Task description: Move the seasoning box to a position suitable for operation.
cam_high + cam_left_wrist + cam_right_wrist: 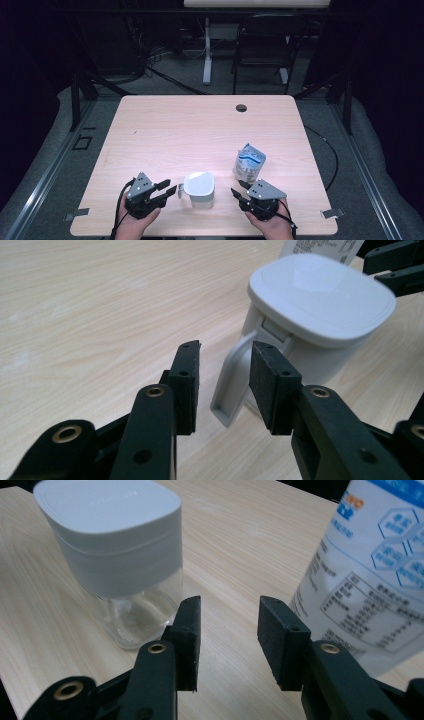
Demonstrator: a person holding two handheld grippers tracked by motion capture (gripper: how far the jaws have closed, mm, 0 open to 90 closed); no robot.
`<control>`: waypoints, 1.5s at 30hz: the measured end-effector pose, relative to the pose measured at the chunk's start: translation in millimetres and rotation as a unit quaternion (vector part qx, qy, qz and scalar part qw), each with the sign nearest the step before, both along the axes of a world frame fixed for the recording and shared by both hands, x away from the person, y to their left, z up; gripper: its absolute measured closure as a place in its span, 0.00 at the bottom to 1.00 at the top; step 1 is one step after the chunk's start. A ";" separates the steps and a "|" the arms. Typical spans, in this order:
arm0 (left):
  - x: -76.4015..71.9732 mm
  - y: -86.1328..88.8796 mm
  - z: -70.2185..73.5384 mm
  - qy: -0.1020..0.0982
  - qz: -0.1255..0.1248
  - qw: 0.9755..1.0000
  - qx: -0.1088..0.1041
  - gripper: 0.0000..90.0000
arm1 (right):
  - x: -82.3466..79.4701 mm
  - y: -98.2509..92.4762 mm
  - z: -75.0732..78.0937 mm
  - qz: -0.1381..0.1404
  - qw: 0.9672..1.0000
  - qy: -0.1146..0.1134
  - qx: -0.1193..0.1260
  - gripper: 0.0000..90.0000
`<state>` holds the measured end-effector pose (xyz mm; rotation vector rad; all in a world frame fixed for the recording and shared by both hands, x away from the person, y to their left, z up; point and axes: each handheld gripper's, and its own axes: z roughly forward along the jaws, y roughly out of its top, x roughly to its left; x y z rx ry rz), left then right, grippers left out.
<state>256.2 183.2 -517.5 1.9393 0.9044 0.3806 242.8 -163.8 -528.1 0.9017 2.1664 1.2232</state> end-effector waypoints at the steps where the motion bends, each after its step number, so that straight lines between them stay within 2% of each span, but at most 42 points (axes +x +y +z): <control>1: 1.2 -0.3 1.4 -0.001 -0.001 1.000 0.002 0.72 | 0.8 1.9 2.6 0.002 1.000 -0.003 -0.002 0.69; 5: 10.0 -2.6 11.2 0.004 -0.005 1.000 0.007 0.73 | 8.9 5.3 13.9 0.015 1.000 0.002 0.004 0.69; 10: 23.0 -1.4 24.0 0.010 -0.013 1.000 -0.008 0.77 | 29.8 13.0 28.4 0.027 0.999 0.022 0.017 0.69; 16: 35.3 0.1 31.7 0.024 -0.025 0.999 -0.007 0.79 | 41.7 25.2 38.2 0.049 0.998 0.044 0.011 0.74; 17: 37.2 0.0 35.4 0.025 -0.033 0.999 -0.002 0.79 | 43.9 27.2 40.5 0.061 0.997 0.054 0.013 0.75; 23: 42.6 -3.2 49.6 0.025 -0.051 0.998 -0.009 0.84 | 51.6 31.6 44.6 0.068 0.996 0.062 0.003 0.79; 30: 38.4 -7.8 55.4 0.022 -0.062 0.998 0.004 0.88 | 47.5 39.0 50.1 0.078 0.995 0.054 -0.027 0.85; 36: 36.4 -13.8 52.2 0.024 -0.067 0.997 -0.003 0.89 | 39.4 35.4 54.8 0.077 0.995 0.054 -0.029 0.85; 40: 35.6 -19.5 50.5 0.024 -0.072 0.997 0.004 0.90 | 37.3 31.6 54.4 0.074 0.995 0.060 -0.022 0.85; 45: 33.6 -20.7 49.8 0.023 -0.080 0.996 0.017 0.91 | 34.8 35.4 54.8 0.077 0.995 0.058 -0.014 0.84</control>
